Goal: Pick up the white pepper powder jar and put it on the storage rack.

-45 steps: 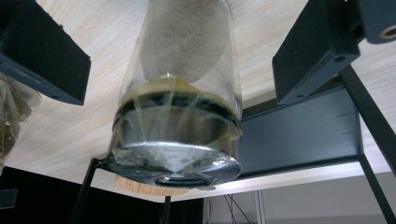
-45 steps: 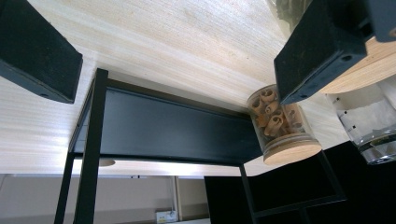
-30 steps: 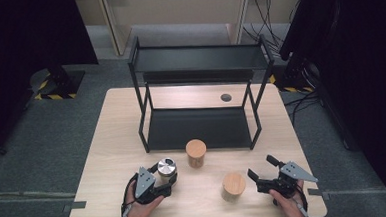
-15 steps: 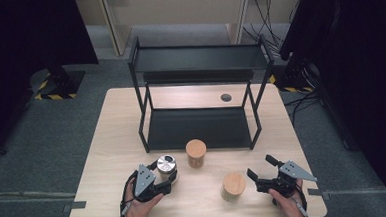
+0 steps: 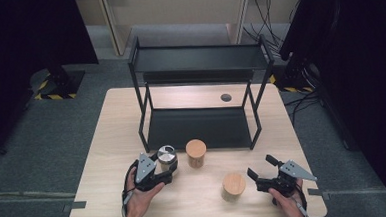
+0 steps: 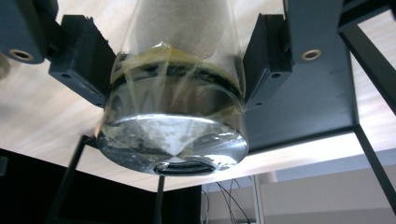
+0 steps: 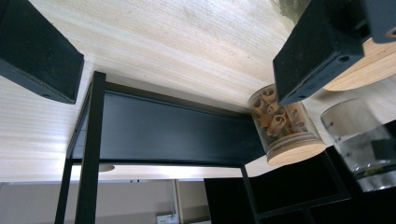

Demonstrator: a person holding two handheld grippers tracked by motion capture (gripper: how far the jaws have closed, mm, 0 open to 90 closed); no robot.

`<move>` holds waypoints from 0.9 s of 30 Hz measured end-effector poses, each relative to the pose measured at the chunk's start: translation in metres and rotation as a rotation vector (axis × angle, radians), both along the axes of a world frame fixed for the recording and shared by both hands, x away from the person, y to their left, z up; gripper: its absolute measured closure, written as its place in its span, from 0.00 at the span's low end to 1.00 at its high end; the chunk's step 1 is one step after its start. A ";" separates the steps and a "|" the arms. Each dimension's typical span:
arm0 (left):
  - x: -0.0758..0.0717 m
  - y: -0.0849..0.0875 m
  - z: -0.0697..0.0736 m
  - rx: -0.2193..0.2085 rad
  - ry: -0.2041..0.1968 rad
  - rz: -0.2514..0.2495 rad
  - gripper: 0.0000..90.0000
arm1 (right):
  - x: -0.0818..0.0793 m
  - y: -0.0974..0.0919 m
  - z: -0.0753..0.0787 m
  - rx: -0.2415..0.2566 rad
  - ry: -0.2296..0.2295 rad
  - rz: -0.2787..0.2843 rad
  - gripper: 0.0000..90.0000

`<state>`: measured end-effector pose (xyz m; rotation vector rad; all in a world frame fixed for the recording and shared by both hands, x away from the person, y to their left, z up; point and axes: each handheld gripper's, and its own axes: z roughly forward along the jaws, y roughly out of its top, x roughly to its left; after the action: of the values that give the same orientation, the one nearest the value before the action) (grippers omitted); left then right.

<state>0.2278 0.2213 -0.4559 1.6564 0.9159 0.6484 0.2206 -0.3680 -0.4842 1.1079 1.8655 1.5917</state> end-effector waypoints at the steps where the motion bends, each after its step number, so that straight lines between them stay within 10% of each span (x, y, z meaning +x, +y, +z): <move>1: 0.003 0.000 0.002 0.001 0.003 0.003 0.34 | 0.000 0.000 0.000 0.001 0.000 0.000 0.02; 27: 0.055 -0.016 0.019 0.006 0.034 0.077 0.34 | 0.002 -0.001 -0.001 0.007 0.010 -0.007 0.02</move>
<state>0.2831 0.2054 -0.4369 1.6482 1.0068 0.6771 0.2222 -0.3694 -0.4848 1.1266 1.8618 1.5924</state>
